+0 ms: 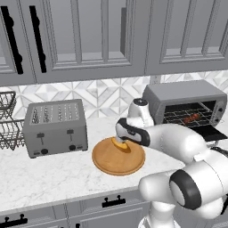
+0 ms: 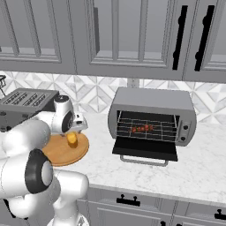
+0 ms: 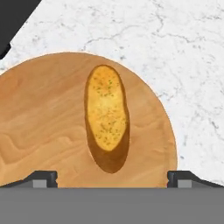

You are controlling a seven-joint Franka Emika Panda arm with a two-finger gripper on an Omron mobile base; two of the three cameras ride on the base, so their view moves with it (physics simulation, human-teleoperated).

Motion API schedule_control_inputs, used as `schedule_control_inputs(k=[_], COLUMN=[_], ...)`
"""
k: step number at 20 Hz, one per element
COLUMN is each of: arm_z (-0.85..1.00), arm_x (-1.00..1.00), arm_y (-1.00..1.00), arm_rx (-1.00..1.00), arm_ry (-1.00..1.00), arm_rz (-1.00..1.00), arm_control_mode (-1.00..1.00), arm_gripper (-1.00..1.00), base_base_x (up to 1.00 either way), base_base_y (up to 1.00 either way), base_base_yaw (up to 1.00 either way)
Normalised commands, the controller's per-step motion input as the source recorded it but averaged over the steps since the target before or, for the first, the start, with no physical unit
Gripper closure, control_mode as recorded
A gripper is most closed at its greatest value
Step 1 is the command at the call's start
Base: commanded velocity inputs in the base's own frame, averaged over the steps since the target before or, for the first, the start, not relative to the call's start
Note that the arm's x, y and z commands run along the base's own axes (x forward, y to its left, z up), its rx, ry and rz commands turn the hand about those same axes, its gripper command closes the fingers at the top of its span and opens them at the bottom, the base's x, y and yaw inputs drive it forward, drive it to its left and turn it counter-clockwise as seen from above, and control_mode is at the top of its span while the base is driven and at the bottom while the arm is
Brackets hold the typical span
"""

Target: Pick up the kebab skewer and baguette bread, and place them inside the toaster oven. Close the toaster oven door and start by setting the timer.

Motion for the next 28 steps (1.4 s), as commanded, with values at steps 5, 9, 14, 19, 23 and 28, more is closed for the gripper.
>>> schedule_control_inputs(k=[5,9,14,19,23,28], arm_z=[-0.57,-0.44,-0.04,-0.15,-0.10,-0.17], arm_x=[0.52,0.28,0.00,0.00,0.00,0.00], arm_y=[0.01,0.06,0.03,0.17,0.13,0.01], arm_rx=[-0.01,-0.01,0.00,-0.02,-0.02,0.00], arm_ry=[0.00,0.00,0.00,0.00,0.00,0.00], arm_rz=[0.00,0.00,0.00,0.00,0.00,0.00], arm_control_mode=[-1.00,-1.00,-1.00,-1.00,-1.00,-1.00], arm_gripper=[-1.00,-1.00,-1.00,-1.00,-1.00,-1.00], base_base_x=[0.00,0.00,0.00,0.00,0.00,0.00], base_base_y=[0.00,0.00,0.00,0.00,0.00,0.00], base_base_yaw=[0.00,0.00,0.00,0.00,0.00,0.00])
